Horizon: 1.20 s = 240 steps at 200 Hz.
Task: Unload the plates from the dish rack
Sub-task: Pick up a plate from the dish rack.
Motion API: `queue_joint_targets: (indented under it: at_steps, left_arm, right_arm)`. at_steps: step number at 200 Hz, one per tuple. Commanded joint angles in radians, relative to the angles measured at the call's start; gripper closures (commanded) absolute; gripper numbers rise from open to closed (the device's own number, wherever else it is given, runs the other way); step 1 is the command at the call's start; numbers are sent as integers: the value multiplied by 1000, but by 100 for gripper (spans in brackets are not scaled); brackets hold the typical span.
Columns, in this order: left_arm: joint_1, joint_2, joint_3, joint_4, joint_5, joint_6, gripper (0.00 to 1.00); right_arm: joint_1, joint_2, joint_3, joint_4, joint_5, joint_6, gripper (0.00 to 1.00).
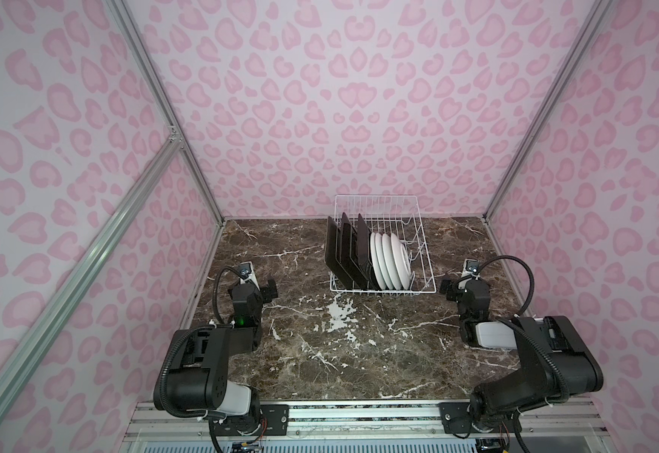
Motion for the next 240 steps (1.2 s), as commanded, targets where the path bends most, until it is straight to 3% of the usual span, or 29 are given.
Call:
queue_joint_targets:
  at_steps: [1, 113, 137, 156, 168, 240]
  left_arm:
    - [3, -5, -1, 44, 6, 6, 3]
    - [2, -9, -1, 39, 12, 9, 3]
    - [3, -34, 49, -57, 28, 17, 3]
    - [4, -66, 211, -357, 34, 19, 3]
    - [2, -73, 289, -455, 75, 39, 3]
    - [-5, -191, 446, -561, 95, 10, 3]
  right_arm:
    - [0, 4, 2, 20, 0, 0, 1]
    - [3, -9, 1, 23, 10, -5, 1]
    - [5, -69, 30, -85, 73, 18, 1]
    - [3, -141, 51, -185, 142, 55, 1]
    - [0, -172, 56, -219, 153, 64, 1]
    - [0, -306, 126, -382, 207, 53, 1]
